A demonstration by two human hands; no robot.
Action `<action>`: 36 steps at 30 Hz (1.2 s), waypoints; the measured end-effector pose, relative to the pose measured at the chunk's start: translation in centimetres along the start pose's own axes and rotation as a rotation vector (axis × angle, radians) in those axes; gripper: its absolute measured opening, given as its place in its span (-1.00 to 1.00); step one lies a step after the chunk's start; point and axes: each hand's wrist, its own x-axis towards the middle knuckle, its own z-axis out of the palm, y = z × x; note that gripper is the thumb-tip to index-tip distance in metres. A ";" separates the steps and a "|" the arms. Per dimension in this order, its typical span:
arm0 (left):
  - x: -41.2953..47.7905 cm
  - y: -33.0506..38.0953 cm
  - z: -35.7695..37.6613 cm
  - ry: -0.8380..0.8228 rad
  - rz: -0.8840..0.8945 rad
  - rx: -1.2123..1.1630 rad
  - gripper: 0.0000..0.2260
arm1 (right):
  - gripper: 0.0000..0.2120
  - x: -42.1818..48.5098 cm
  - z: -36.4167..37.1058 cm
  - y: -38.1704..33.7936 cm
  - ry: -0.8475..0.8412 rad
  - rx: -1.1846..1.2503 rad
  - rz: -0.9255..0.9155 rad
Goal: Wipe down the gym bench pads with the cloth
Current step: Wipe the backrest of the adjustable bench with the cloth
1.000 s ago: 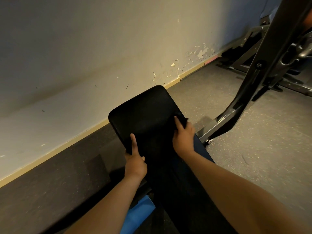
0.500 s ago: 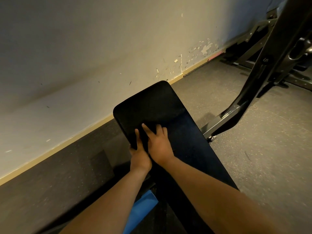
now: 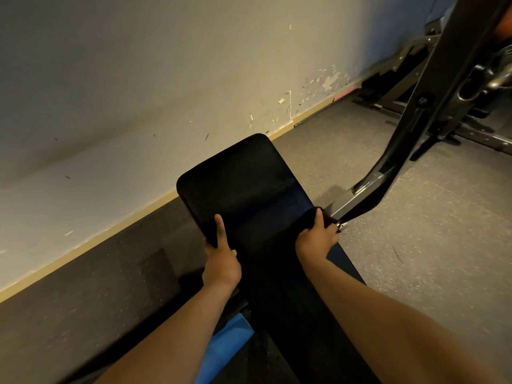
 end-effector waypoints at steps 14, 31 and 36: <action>-0.2 0.1 -0.1 -0.023 0.003 0.068 -0.16 | -0.34 1.3 2.3 -5.0 -0.079 -0.069 -0.344; 0.8 -0.6 0.9 0.055 0.176 0.534 -0.19 | -0.34 3.8 2.5 -9.3 -0.149 -0.097 -0.383; 0.6 -0.5 0.9 0.060 0.171 0.490 -0.20 | -0.40 2.7 0.8 -3.1 -0.043 0.044 -0.084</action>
